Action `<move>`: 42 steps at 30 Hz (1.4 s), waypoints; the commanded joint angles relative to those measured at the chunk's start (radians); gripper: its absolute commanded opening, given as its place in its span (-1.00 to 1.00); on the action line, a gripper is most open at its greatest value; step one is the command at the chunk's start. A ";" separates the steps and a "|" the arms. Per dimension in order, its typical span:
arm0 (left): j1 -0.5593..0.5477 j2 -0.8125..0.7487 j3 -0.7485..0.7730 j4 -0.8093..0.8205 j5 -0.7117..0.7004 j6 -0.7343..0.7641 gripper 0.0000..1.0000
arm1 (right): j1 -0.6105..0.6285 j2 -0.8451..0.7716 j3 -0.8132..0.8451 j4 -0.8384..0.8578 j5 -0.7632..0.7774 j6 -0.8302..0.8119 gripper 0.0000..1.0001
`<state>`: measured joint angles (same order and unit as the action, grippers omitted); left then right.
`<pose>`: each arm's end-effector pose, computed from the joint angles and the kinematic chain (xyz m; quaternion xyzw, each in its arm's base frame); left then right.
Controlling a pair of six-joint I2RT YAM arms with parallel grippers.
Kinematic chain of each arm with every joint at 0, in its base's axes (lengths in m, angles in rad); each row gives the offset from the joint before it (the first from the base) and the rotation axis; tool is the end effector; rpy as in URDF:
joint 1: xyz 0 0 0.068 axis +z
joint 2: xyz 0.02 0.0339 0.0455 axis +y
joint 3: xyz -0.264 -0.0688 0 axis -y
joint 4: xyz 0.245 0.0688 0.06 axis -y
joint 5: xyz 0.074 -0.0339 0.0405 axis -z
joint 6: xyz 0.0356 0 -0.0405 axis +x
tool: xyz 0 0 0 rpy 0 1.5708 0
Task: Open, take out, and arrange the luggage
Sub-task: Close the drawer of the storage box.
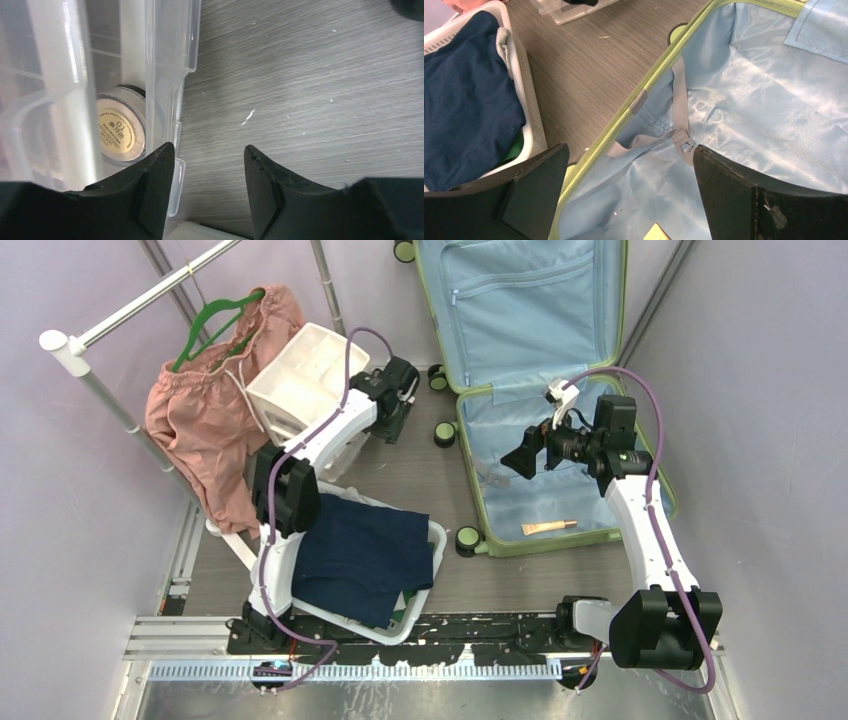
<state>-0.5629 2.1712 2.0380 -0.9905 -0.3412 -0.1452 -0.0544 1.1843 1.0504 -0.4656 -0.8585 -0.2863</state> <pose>0.4008 -0.2388 0.2613 0.1624 0.9479 0.0795 0.2623 0.2527 0.0132 0.3299 -0.2860 0.7763 0.2908 0.4807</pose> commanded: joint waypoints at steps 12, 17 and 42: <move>0.069 -0.066 0.021 0.038 0.051 0.293 -0.01 | -0.002 0.115 0.107 -0.035 -0.045 -0.069 1.00; 0.091 -0.076 0.002 0.022 0.022 0.300 0.07 | 0.010 0.158 0.164 -0.036 -0.063 -0.132 1.00; 0.093 -0.327 -0.156 0.235 0.529 0.036 0.10 | 0.038 0.317 0.355 -0.436 0.422 -0.291 0.82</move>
<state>-0.4728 1.9217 1.8675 -0.8604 0.0589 -0.0299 -0.0132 1.5311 1.4384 -0.8909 -0.5163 -0.6041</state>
